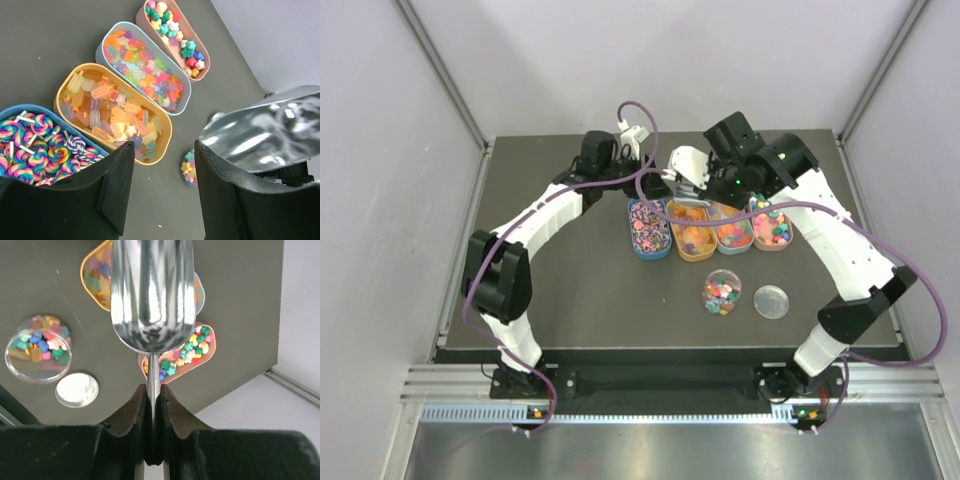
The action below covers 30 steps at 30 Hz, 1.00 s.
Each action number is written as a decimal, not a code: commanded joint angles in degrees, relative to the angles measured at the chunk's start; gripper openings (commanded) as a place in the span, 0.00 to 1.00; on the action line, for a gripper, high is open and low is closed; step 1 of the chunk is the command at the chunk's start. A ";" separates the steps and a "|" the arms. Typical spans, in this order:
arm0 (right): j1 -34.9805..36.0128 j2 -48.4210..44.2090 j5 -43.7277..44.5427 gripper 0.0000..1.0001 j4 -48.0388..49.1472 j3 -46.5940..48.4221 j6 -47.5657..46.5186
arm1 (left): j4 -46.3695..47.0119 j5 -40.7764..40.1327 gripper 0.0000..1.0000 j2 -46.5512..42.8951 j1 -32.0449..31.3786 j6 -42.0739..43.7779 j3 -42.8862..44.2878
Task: Pack the candies
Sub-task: Adjust the spatula, then move the storage box to the center of the board.
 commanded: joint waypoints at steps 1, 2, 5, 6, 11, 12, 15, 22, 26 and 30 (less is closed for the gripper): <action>0.98 -3.47 -3.90 0.00 4.90 3.50 2.41 | 1.93 0.02 0.56 0.88 -0.36 0.38 2.34; 0.98 -3.29 -3.73 0.00 4.99 2.72 2.76 | 1.84 -0.06 0.56 1.14 -0.36 0.55 2.60; 0.72 -2.85 -2.49 0.00 4.03 0.34 6.96 | -0.95 -0.59 0.57 0.80 -0.10 3.97 7.15; 0.72 -3.46 -2.23 0.00 3.85 -0.62 7.68 | -2.19 -1.64 0.59 0.62 0.60 7.03 8.83; 0.02 -6.10 1.20 0.00 4.12 -8.27 8.65 | -5.54 -5.33 0.59 -1.84 4.82 10.84 10.70; -0.59 -6.36 1.46 0.00 4.12 -8.80 9.09 | -6.15 -6.30 0.58 -2.10 6.22 11.01 9.91; -0.86 -6.37 0.94 0.00 2.81 -10.21 10.40 | -10.28 -9.81 0.54 -1.23 8.68 13.72 7.19; -0.77 -1.37 -1.62 0.00 2.09 -6.88 12.69 | -9.67 -12.72 0.41 1.57 10.98 15.94 -4.69; -0.77 1.19 0.32 0.00 3.93 -5.64 14.01 | -8.89 -12.72 0.32 7.29 10.89 13.83 -4.78; -0.86 2.33 1.72 0.00 4.73 -4.68 14.54 | -6.52 -15.00 0.20 11.25 10.89 13.91 -3.73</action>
